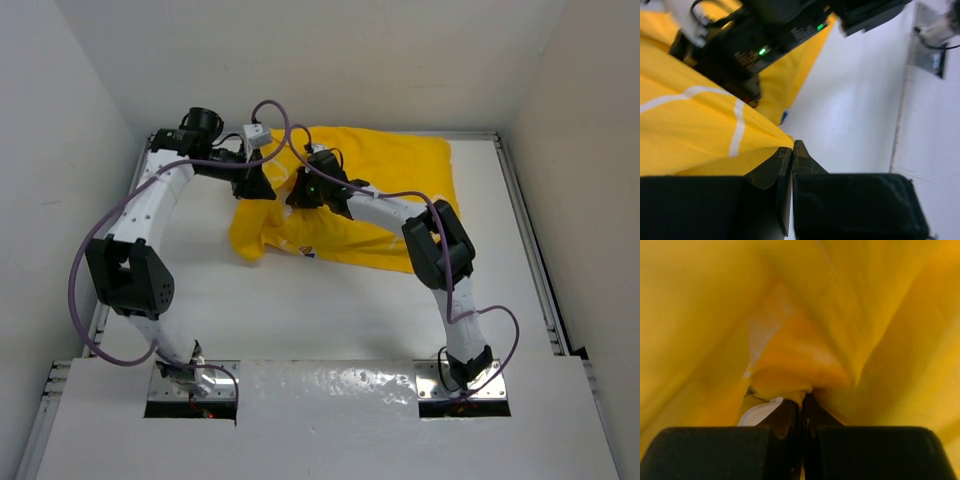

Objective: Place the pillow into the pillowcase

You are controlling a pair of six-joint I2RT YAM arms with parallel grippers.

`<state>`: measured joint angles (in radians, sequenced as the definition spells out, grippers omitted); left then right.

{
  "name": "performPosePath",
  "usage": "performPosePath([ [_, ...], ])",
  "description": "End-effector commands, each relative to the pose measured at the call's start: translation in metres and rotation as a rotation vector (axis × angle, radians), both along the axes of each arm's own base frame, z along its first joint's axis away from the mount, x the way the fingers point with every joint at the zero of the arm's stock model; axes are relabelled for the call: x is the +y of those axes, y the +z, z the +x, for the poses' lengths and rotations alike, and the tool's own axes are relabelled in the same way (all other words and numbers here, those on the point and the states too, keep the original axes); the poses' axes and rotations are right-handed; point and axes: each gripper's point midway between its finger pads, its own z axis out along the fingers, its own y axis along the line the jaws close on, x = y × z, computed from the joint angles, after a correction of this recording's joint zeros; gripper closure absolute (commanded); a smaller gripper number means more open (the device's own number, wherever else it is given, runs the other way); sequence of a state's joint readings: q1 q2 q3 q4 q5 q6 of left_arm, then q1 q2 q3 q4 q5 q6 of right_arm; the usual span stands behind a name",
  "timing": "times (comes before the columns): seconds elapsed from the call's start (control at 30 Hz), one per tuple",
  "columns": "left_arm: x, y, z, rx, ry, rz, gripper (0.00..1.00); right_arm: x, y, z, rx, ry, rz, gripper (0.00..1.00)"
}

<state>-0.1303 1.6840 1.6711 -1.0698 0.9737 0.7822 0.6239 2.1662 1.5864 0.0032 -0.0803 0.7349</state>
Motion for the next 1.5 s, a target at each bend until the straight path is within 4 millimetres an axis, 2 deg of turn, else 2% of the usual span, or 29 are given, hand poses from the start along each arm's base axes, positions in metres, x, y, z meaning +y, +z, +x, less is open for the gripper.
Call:
performPosePath([
  [0.0, -0.027, 0.035, -0.039, 0.177, -0.148, -0.235, 1.00, -0.010, 0.003, 0.033, -0.067, -0.081, -0.027, 1.00],
  [0.13, -0.028, 0.053, -0.026, 0.134, -0.137, -0.237, 1.00, -0.016, -0.018, 0.017, -0.058, 0.000, -0.099, 1.00],
  [0.17, -0.026, 0.055, -0.007, 0.075, -0.101, -0.224, 1.00, -0.016, -0.024, 0.006, -0.057, 0.048, -0.110, 1.00],
  [0.2, -0.024, 0.061, 0.001, 0.152, -0.005, -0.232, 1.00, -0.008, -0.004, 0.001, -0.108, 0.098, -0.085, 1.00],
  [0.23, -0.018, 0.050, 0.011, 0.197, 0.070, -0.235, 1.00, -0.002, 0.004, -0.008, -0.131, 0.159, -0.082, 0.99],
  [0.27, -0.005, 0.058, 0.056, 0.124, 0.269, -0.240, 1.00, 0.011, 0.024, -0.031, -0.171, 0.294, -0.060, 0.70],
  [0.3, 0.005, 0.041, 0.077, 0.100, 0.382, -0.203, 1.00, 0.015, 0.034, -0.043, -0.184, 0.345, -0.054, 0.47],
  [0.33, 0.026, 0.032, 0.110, -0.002, 0.538, -0.126, 1.00, 0.019, 0.046, -0.052, -0.204, 0.378, -0.060, 0.35],
  [0.4, 0.045, 0.003, 0.142, -0.027, 0.657, -0.033, 0.79, 0.000, 0.062, -0.055, -0.193, 0.323, -0.121, 0.13],
  [0.43, 0.066, 0.009, 0.164, -0.066, 0.746, 0.001, 0.74, -0.014, 0.094, -0.053, -0.252, 0.290, -0.141, 0.01],
  [0.5, 0.084, 0.002, 0.192, -0.021, 0.799, 0.022, 0.65, -0.047, 0.115, -0.046, -0.265, 0.195, -0.231, 0.01],
  [0.53, 0.099, -0.006, 0.196, 0.018, 0.836, 0.042, 0.63, -0.070, 0.143, -0.040, -0.299, 0.151, -0.232, 0.01],
  [0.6, 0.123, -0.015, 0.212, 0.025, 0.889, 0.070, 0.53, -0.108, 0.147, -0.043, -0.231, 0.108, -0.264, 0.01],
  [0.63, 0.135, -0.002, 0.219, -0.016, 0.917, 0.080, 0.47, -0.139, 0.148, -0.036, -0.199, 0.051, -0.271, 0.01],
  [0.7, 0.143, 0.006, 0.208, -0.034, 0.879, 0.127, 0.35, -0.182, 0.140, -0.051, -0.122, 0.002, -0.293, 0.09],
  [0.73, 0.149, 0.009, 0.198, -0.030, 0.860, 0.137, 0.33, -0.203, 0.132, -0.056, -0.085, -0.042, -0.296, 0.38],
  [0.77, 0.152, 0.009, 0.173, -0.041, 0.799, 0.203, 0.35, -0.248, 0.117, -0.064, -0.033, -0.153, -0.296, 0.99],
  [0.8, 0.154, 0.002, 0.155, -0.045, 0.759, 0.263, 0.41, -0.293, 0.110, -0.063, 0.014, -0.303, -0.243, 1.00],
  [0.83, 0.156, -0.004, 0.135, -0.043, 0.721, 0.317, 0.65, -0.315, 0.073, -0.084, 0.107, -0.365, -0.218, 1.00],
  [0.87, 0.159, -0.014, 0.118, -0.090, 0.643, 0.391, 0.74, -0.337, 0.074, -0.092, 0.111, -0.449, -0.159, 0.99],
  [0.9, 0.164, -0.012, 0.077, -0.153, 0.592, 0.464, 0.78, -0.376, 0.053, -0.101, 0.167, -0.603, -0.067, 0.74],
  [0.93, 0.165, -0.042, 0.064, -0.079, 0.579, 0.498, 0.76, -0.389, 0.038, -0.111, 0.219, -0.663, -0.042, 0.74],
  [0.97, 0.168, -0.041, 0.046, -0.125, 0.545, 0.539, 0.70, -0.400, 0.028, -0.115, 0.243, -0.709, -0.020, 0.52],
  [1.0, 0.171, -0.080, 0.021, -0.048, 0.519, 0.601, 0.53, -0.418, 0.016, -0.121, 0.276, -0.780, -0.010, 0.40],
  [1.03, 0.171, -0.087, 0.009, -0.050, 0.498, 0.625, 0.45, -0.420, 0.001, -0.129, 0.307, -0.792, -0.016, 0.36],
  [1.07, 0.167, -0.119, -0.015, 0.024, 0.457, 0.653, 0.40, -0.424, -0.009, -0.132, 0.329, -0.801, -0.038, 0.30],
  [1.17, 0.170, -0.154, -0.034, 0.047, 0.484, 0.684, 0.28, -0.440, -0.030, -0.142, 0.347, -0.874, -0.120, 0.21],
  [1.27, 0.173, -0.176, -0.030, 0.007, 0.536, 0.687, 0.15, -0.451, -0.045, -0.153, 0.362, -0.923, -0.179, 0.18],
  [1.47, 0.167, -0.206, -0.033, 0.052, 0.589, 0.650, 0.11, -0.461, -0.068, -0.174, 0.405, -1.028, -0.225, 0.17],
])
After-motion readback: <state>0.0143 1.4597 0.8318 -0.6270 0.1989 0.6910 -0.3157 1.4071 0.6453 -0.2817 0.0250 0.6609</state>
